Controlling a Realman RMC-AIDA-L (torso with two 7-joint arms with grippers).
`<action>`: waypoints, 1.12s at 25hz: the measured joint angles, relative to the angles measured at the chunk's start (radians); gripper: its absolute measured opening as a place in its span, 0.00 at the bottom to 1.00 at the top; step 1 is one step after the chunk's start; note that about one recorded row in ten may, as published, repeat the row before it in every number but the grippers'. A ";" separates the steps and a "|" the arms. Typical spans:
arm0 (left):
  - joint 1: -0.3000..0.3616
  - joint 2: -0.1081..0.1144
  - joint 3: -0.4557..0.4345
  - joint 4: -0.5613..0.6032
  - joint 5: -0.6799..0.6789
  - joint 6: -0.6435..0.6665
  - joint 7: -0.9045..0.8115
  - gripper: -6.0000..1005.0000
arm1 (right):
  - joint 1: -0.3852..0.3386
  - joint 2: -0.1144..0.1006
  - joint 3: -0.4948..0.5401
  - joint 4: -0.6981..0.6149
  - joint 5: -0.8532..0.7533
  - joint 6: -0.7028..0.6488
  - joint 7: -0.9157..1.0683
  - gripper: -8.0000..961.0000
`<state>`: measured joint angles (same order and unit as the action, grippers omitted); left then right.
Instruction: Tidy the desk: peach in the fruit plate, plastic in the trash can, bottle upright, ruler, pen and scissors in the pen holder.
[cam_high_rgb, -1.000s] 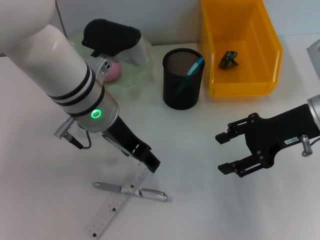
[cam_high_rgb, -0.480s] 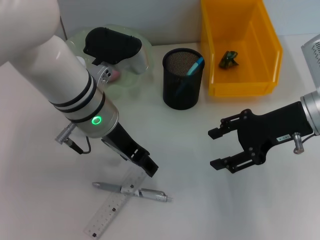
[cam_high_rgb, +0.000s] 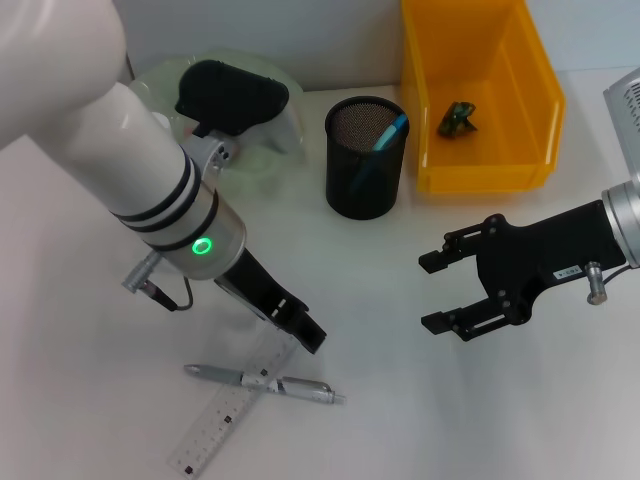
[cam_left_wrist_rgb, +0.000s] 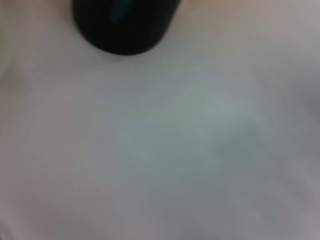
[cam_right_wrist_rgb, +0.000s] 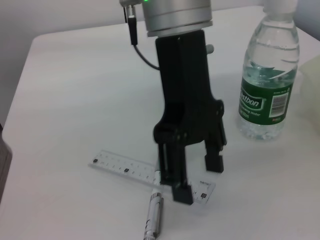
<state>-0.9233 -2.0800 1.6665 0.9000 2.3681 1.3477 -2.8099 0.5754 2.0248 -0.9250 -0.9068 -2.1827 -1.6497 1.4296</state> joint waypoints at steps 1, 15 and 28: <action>0.000 0.000 0.005 -0.003 -0.007 -0.002 0.004 0.78 | 0.000 0.000 0.000 0.000 0.000 0.001 0.000 0.77; 0.010 0.000 0.076 -0.006 -0.035 -0.067 0.003 0.75 | 0.000 -0.001 0.000 0.000 0.000 0.013 0.006 0.77; 0.017 0.000 0.092 -0.014 -0.036 -0.091 0.000 0.72 | -0.002 0.000 0.000 0.000 0.000 0.015 0.007 0.77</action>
<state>-0.9065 -2.0800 1.7582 0.8862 2.3317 1.2565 -2.8096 0.5734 2.0248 -0.9249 -0.9065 -2.1828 -1.6348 1.4365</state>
